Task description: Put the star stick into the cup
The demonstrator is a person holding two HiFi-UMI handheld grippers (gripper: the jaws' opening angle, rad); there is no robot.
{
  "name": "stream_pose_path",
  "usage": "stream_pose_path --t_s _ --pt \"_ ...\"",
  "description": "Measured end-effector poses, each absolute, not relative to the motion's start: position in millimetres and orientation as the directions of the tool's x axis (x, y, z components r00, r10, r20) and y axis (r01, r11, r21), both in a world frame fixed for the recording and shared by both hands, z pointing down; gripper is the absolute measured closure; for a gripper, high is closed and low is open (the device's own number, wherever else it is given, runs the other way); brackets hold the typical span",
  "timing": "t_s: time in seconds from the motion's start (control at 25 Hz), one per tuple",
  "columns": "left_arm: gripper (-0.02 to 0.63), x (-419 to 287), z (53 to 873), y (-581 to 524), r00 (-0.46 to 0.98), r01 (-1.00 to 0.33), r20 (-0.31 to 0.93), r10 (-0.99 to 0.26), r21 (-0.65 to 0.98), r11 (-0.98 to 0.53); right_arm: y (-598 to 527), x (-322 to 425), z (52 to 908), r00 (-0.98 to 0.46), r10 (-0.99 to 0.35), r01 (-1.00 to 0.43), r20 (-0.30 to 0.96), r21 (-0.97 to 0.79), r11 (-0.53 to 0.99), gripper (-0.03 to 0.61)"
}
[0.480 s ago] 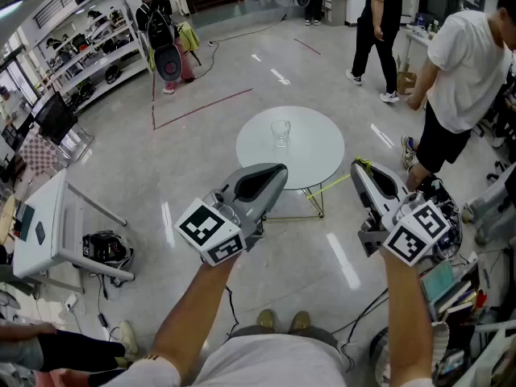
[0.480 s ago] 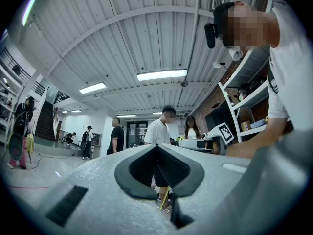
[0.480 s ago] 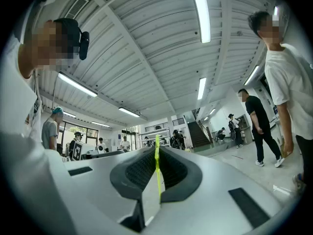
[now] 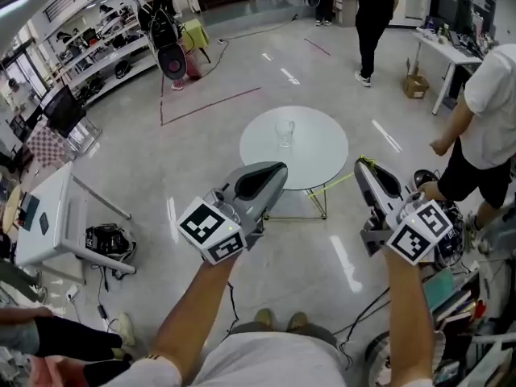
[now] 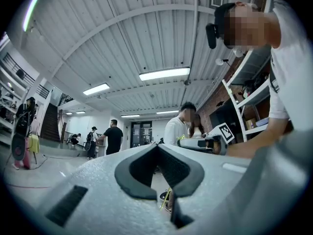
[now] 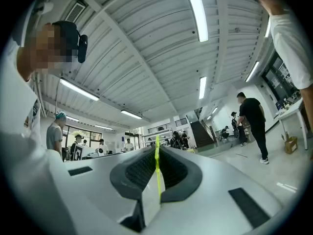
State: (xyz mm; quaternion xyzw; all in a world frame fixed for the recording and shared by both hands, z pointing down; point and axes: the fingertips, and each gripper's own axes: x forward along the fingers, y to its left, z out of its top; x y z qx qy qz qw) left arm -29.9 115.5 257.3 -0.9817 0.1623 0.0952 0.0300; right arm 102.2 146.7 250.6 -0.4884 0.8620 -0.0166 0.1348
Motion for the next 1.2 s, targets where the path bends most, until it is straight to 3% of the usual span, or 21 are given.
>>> stream_pose_path --t_s 1.2 --pt "0.598 -18.9 270.4 38.6 0.889 -0.427 -0.201 -0.412 -0.033 -0.904 60.5 121.0 264.0 -0.565 -0.805 -0.796 -0.182 -0.136 0.590 0.554"
